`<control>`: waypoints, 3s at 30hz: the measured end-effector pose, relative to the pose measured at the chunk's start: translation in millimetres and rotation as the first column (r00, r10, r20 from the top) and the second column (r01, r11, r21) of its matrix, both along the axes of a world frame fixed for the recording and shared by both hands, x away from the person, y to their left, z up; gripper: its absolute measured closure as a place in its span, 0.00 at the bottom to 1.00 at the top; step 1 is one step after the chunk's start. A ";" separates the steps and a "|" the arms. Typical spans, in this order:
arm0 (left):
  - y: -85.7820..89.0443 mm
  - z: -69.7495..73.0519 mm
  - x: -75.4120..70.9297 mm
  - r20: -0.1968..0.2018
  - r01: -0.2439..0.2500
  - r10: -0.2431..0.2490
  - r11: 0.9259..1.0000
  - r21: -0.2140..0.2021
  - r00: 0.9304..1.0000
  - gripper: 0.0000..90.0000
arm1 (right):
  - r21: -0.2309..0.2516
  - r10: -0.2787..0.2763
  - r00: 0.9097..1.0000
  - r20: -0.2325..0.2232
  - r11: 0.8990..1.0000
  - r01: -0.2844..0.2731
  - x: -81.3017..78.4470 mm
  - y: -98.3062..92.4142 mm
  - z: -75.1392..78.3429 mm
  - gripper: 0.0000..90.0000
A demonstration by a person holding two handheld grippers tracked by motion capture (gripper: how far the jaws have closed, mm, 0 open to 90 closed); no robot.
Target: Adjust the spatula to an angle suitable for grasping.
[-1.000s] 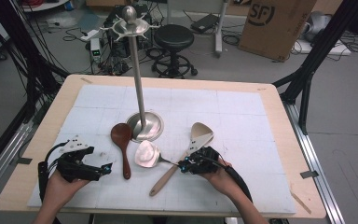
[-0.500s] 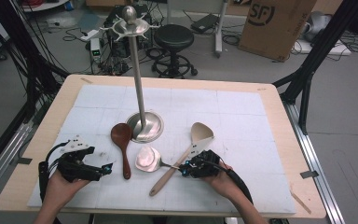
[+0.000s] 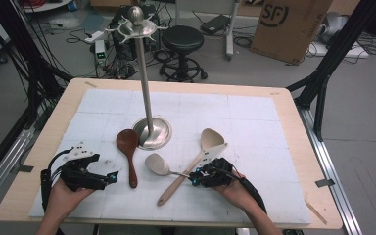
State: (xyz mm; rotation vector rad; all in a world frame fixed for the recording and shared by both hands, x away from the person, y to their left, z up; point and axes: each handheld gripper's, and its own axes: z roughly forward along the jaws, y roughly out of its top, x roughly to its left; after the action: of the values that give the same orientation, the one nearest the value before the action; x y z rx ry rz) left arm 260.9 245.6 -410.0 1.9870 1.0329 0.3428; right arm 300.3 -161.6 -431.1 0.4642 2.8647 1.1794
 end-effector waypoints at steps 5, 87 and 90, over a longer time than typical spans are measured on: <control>-0.7 -0.2 0.0 -0.001 -0.003 0.003 1.000 -0.001 1.000 0.02 | -0.001 -0.006 1.000 -0.007 1.000 0.006 -1.0 -1.2 0.0 0.82; -5.1 -1.1 0.0 0.005 0.022 -0.022 1.000 0.003 1.000 0.02 | -0.007 -0.035 0.999 0.005 0.999 0.035 -19.6 -61.3 4.9 0.74; -6.4 -1.2 0.1 0.009 0.029 -0.029 1.000 0.002 1.000 0.02 | -0.008 -0.041 0.999 0.004 0.999 0.041 -21.0 -66.4 5.2 0.75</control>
State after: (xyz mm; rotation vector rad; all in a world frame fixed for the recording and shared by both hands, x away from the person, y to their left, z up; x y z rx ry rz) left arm 261.0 239.2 -411.3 1.9985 0.9980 0.3365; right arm 279.4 -228.0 -426.0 0.5173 2.8405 1.1613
